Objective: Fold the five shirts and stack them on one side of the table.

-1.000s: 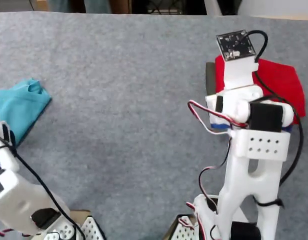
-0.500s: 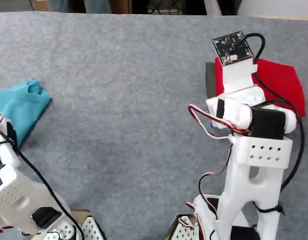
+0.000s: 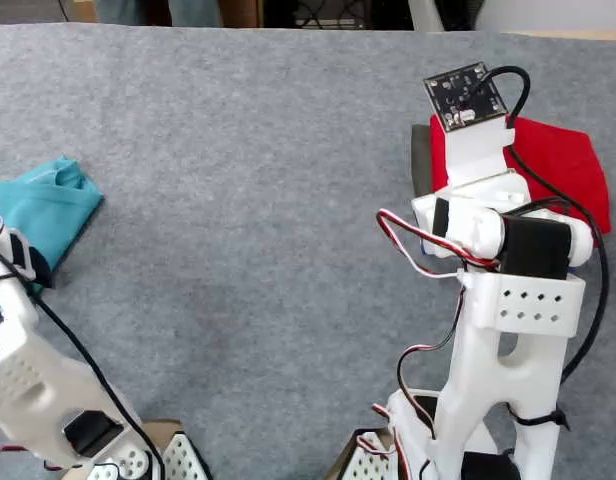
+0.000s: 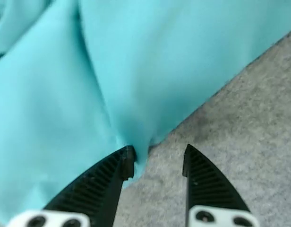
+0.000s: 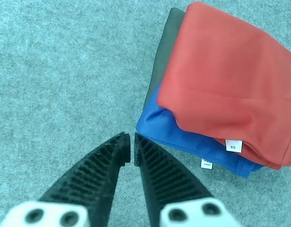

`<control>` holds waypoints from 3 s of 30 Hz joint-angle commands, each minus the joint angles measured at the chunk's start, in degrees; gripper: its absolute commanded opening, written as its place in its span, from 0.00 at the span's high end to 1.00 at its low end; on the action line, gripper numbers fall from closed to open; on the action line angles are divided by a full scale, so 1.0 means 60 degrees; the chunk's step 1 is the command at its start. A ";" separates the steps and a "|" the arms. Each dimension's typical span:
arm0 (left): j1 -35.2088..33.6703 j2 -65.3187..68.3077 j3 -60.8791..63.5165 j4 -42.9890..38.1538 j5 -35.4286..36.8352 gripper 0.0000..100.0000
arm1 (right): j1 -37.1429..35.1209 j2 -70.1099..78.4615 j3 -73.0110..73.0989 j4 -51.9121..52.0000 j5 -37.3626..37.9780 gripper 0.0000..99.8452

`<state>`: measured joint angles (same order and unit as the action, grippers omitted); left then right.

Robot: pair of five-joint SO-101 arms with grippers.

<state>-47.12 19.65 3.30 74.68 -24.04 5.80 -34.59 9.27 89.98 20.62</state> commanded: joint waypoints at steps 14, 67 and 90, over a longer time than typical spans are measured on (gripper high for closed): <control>0.0374 0.1788 -0.3626 0.3326 0.0381 0.97 | -0.0117 -0.0198 -0.0022 -0.0161 0.0029 0.97; 0.7465 -0.5128 0.2718 0.2300 0.4777 0.75 | -0.3165 0.3788 -0.0989 -0.2476 -0.0982 0.84; 1.0703 0.3341 -0.4505 0.3443 0.8425 0.86 | -0.1275 0.4022 -0.0462 -0.2462 -0.0894 0.84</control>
<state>16.18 37.93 -20.00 92.97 28.70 -4.13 -10.59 6.64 76.00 15.25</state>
